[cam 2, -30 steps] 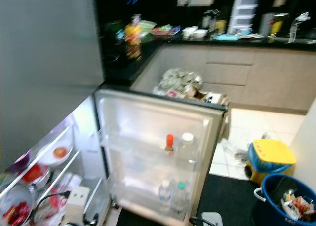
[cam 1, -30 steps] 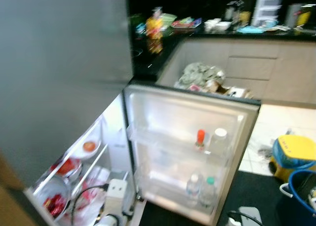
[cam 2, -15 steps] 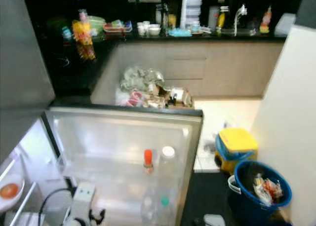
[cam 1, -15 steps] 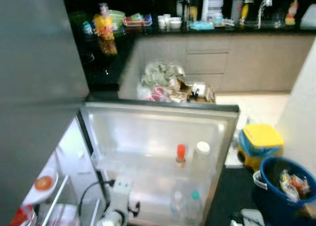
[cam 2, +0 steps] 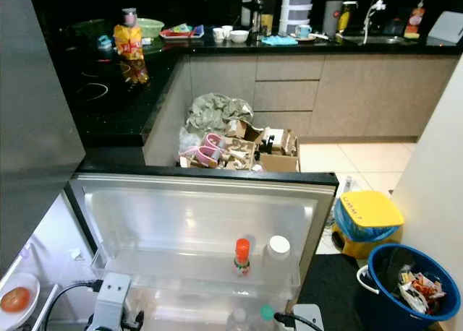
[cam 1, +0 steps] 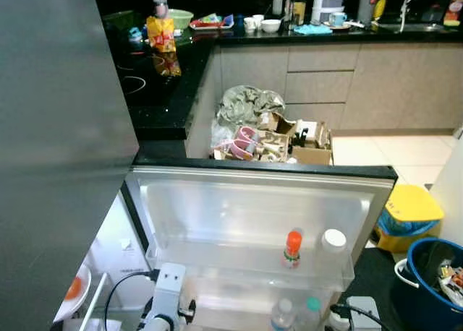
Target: Restocking fridge
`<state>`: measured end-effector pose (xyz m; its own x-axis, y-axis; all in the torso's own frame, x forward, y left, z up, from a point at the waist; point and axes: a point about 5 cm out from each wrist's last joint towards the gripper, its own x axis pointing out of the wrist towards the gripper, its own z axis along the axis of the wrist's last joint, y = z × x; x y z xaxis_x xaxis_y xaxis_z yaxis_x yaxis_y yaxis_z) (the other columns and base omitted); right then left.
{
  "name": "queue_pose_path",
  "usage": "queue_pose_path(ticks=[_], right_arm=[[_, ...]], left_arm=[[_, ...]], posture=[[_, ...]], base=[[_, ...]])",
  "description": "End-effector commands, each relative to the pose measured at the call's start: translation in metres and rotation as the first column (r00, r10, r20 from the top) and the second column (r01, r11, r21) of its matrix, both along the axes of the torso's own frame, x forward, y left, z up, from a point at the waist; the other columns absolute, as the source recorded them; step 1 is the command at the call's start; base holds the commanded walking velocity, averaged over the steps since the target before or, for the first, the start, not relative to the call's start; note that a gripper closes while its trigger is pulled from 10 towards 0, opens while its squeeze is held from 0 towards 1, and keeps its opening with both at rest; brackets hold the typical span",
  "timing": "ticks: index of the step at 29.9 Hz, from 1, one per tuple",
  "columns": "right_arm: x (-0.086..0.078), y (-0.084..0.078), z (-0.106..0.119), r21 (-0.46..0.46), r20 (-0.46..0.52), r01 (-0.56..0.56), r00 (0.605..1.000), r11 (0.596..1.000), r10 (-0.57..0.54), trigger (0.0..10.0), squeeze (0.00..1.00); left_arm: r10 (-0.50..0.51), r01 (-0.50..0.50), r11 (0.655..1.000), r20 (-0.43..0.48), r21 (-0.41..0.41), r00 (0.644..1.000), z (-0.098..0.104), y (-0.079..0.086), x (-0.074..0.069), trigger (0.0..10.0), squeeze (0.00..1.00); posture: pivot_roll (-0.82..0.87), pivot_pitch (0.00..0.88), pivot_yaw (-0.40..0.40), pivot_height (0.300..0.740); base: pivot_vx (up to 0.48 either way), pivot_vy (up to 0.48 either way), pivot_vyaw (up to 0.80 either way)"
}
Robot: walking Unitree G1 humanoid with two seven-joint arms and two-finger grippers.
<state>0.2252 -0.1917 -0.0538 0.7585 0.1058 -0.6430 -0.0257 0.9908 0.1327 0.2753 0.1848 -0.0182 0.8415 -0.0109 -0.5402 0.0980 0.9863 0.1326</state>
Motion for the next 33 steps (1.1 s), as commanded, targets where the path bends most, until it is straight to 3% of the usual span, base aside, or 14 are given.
queue_pose_path(ticks=[1,5,7,8,11,13,16,17,18,21,23,26,31,33], right_arm=[[-0.004,0.000,-0.002,0.014,-0.007,-0.020,1.000,1.000,0.020,10.0,0.00],[-0.003,0.001,-0.001,0.024,-0.004,-0.054,0.999,0.998,0.054,10.0,0.00],[0.000,0.012,0.002,0.082,0.005,-0.201,0.980,0.976,0.201,10.0,0.00],[0.000,0.012,0.002,0.082,0.005,-0.201,0.980,0.976,0.201,10.0,0.00],[0.004,0.029,0.009,0.207,0.043,-0.408,0.912,0.889,0.409,10.0,0.00],[0.012,0.036,0.018,0.272,0.090,-0.476,0.878,0.836,0.470,10.0,0.00],[0.015,0.039,0.023,0.297,0.115,-0.504,0.862,0.811,0.494,10.0,0.00],[0.020,0.043,0.032,0.339,0.139,-0.564,0.822,0.753,0.552,10.0,0.00],[0.020,0.043,0.032,0.339,0.139,-0.564,0.822,0.753,0.552,10.0,0.00],[0.025,0.061,0.073,0.409,0.273,-0.786,0.591,0.464,0.759,10.0,0.00],[0.030,0.070,0.102,0.418,0.373,-0.844,0.496,0.336,0.784,10.0,0.00],[0.037,0.075,0.123,0.388,0.441,-0.876,0.450,0.287,0.777,10.0,0.00],[0.056,0.082,0.176,0.217,0.538,-0.953,0.299,0.213,0.788,10.0,0.00],[0.058,0.083,0.184,0.169,0.548,-0.962,0.272,0.213,0.791,10.0,0.00]], left_arm=[[0.007,-0.006,1.000,-0.025,0.021,1.000,-0.007,0.004,-0.010,10.0,0.00],[0.014,-0.013,1.000,-0.018,0.028,1.000,-0.007,0.005,-0.010,10.0,0.00],[0.038,-0.038,0.999,-0.006,0.028,0.999,-0.006,0.009,-0.009,10.0,0.00],[0.038,-0.038,0.999,-0.006,0.028,0.999,-0.006,0.009,-0.009,10.0,0.00],[0.048,-0.049,0.998,0.005,0.044,0.999,-0.003,0.013,-0.007,10.0,0.00],[0.060,-0.061,0.997,0.011,0.050,0.998,-0.001,0.016,-0.005,10.0,0.00],[0.067,-0.067,0.997,0.012,0.049,0.998,0.000,0.017,-0.004,10.0,0.00],[0.072,-0.072,0.996,0.010,0.056,0.997,0.000,0.019,-0.004,10.0,0.00],[0.072,-0.072,0.996,0.010,0.056,0.997,0.000,0.019,-0.004,10.0,0.00],[0.084,-0.084,0.995,0.012,0.060,0.996,0.001,0.024,-0.004,10.0,0.00],[0.090,-0.091,0.994,0.016,0.058,0.996,0.002,0.025,-0.004,10.0,0.00],[0.093,-0.094,0.994,0.017,0.058,0.995,0.001,0.026,-0.005,10.0,0.00],[0.075,-0.075,0.995,0.000,0.063,0.997,-0.004,0.024,-0.011,10.0,0.00],[0.068,-0.068,0.996,-0.003,0.064,0.998,-0.005,0.023,-0.012,10.0,0.00]], posture=[[-0.10,0.053,0.009,0.740],[-0.09,0.054,0.003,0.740],[-0.09,0.056,0.002,0.740],[-0.09,0.056,0.002,0.740],[-0.09,0.058,0.004,0.740],[-0.09,0.059,0.008,0.740],[-0.09,0.059,0.008,0.740],[-0.09,0.062,0.008,0.740],[-0.09,0.062,0.008,0.740],[-0.06,0.063,-0.013,0.740],[-0.06,0.063,-0.013,0.740],[-0.06,0.065,-0.020,0.740],[-0.06,0.068,-0.020,0.740],[-0.06,0.066,-0.020,0.740]], base=[[0.000,0.000,0.00],[0.000,0.000,0.00],[0.000,0.000,0.00],[0.000,0.000,0.00],[0.000,0.000,0.00],[0.000,0.000,0.00],[0.000,0.000,0.00],[0.000,0.000,0.00],[0.000,0.000,0.00],[0.000,0.000,0.00],[0.000,0.000,0.00],[0.000,0.000,0.00],[0.000,0.000,0.00],[0.000,0.000,0.00]])
